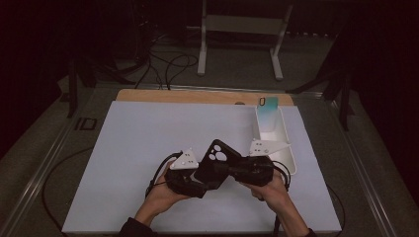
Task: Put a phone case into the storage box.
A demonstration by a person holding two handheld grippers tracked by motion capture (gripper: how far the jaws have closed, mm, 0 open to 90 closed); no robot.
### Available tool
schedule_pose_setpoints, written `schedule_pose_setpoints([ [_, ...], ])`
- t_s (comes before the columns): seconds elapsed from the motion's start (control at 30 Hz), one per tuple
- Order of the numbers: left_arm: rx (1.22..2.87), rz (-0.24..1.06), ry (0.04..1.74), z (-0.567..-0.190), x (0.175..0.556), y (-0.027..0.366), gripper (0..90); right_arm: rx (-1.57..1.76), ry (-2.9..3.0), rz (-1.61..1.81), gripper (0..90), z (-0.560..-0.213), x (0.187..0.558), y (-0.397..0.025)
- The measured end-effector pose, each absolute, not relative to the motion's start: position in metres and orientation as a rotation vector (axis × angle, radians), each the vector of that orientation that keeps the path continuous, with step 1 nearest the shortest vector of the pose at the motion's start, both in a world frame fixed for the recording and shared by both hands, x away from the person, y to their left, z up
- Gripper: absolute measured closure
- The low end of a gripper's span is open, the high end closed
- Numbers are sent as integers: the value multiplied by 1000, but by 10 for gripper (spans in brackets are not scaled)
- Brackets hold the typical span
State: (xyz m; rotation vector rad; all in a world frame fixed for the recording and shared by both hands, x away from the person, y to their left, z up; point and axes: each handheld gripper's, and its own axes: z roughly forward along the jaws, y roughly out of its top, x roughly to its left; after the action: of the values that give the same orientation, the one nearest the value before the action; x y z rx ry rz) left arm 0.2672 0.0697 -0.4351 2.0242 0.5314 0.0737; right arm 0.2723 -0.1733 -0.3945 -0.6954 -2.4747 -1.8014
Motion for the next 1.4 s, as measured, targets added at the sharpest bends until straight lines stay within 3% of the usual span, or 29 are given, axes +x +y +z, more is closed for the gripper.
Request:
schedule_pose_setpoints([
  [0.23, 2010, 52, 499, -437, 266, 74, 587, -697, -2495, -1792, 841, -394, 275, -180],
  [0.27, 2013, 47, 496, -437, 266, 74, 587, -689, -2504, -1793, 814, -393, 275, -180],
  [0.3, 2015, 47, 496, -437, 267, 74, 654, -700, -2542, -1786, 741, -393, 276, -180],
  [0.53, 2007, 35, 483, -438, 266, 73, 793, -720, -2578, -1772, 584, -392, 277, -180],
  [1.0, 2023, 128, 510, -438, 263, 73, 803, -871, -2664, -1739, 201, -394, 277, -175],
  [1.4, 2017, 190, 588, -441, 265, 75, 804, -1049, -2629, -1822, 142, -385, 273, -181],
])
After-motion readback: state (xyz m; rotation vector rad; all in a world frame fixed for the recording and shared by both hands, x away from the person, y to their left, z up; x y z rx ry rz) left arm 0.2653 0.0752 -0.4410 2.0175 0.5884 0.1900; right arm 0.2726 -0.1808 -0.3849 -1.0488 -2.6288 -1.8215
